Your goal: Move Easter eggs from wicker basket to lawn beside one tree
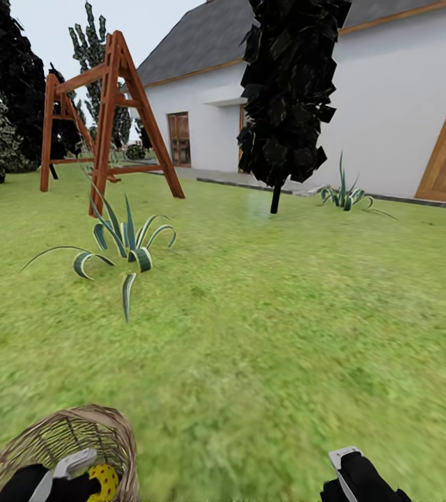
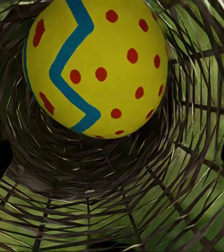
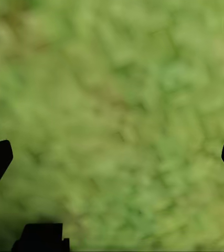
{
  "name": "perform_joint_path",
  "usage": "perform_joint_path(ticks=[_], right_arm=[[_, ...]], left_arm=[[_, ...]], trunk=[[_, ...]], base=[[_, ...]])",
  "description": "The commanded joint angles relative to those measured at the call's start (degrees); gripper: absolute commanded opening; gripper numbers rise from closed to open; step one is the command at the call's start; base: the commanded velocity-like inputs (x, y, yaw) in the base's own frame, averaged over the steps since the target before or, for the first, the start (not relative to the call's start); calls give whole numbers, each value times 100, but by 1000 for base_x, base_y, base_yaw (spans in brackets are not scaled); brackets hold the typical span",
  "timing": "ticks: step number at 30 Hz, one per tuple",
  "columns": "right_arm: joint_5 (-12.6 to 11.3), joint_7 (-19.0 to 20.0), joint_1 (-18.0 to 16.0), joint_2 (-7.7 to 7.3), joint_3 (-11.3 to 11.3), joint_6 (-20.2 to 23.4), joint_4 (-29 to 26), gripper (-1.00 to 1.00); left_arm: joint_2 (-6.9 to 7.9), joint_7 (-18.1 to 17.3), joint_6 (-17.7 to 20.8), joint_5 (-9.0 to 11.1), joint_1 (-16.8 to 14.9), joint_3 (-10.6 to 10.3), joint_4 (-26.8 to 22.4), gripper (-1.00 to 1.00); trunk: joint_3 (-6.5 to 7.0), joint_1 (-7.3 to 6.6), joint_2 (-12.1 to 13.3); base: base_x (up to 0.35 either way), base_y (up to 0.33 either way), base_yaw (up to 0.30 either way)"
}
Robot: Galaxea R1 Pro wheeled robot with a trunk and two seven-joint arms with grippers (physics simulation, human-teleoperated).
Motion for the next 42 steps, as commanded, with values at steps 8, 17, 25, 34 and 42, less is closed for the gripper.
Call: perform_joint_path(ticks=[8, 17, 25, 34, 42], right_arm=[[35, 5, -2, -5, 33, 32, -12, 100], [35, 3, -2, 3, 33, 32, -9, 100], [35, 5, -2, 3, 33, 32, -11, 100], [35, 5, -2, 3, 33, 32, -9, 100], [35, 5, -2, 3, 33, 32, -9, 100]], left_arm=[[-29, -19, 25, -12, -2, 32, -393, 100], [-107, -8, 25, -22, -2, 45, -549, 100], [-139, -4, 25, -25, -2, 128, -543, 100], [-98, 20, 25, -31, -2, 144, -715, 100], [-91, 23, 25, -33, -2, 329, -759, 100]], trunk=[[-184, 19, -13], [-206, 22, -15], [-272, 29, -19], [-472, 53, -31], [-649, 73, -42]], base=[[0, 0, 0], [0, 0, 0], [0, 0, 0], [0, 0, 0], [0, 0, 0]])
